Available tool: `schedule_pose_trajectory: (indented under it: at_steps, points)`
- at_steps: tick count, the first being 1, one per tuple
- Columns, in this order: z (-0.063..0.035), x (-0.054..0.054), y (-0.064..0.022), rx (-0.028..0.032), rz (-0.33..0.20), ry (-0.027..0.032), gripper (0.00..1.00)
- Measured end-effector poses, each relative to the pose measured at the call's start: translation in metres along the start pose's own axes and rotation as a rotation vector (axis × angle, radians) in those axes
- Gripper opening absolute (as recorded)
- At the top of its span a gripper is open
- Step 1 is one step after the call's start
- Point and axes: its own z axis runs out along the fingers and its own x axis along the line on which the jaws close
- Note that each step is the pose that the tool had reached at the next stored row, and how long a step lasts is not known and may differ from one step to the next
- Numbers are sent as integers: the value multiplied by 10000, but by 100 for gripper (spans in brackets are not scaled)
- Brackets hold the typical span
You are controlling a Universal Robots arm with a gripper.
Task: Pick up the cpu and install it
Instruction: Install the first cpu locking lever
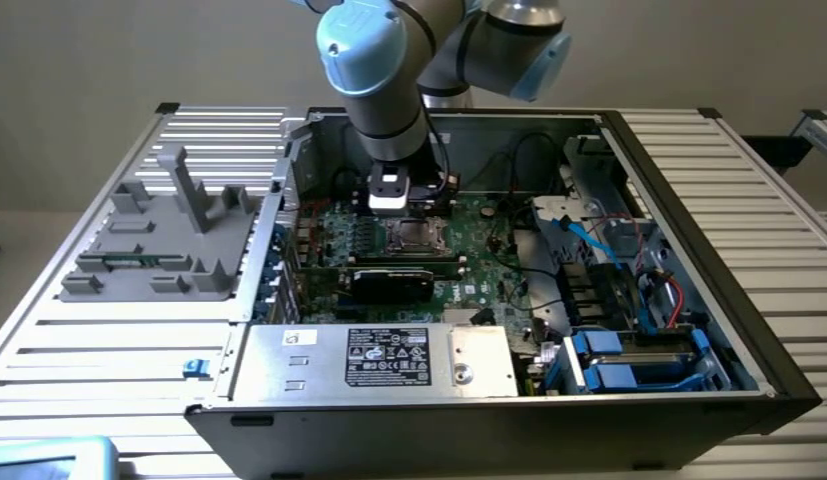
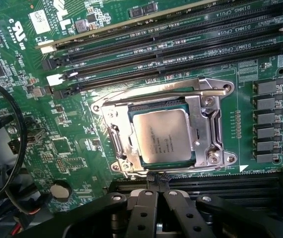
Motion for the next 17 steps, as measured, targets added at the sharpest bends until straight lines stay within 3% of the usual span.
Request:
schedule_pose_trajectory:
  at_steps: [17]
  points:
    - [15,31,-3,6,1,3,11]
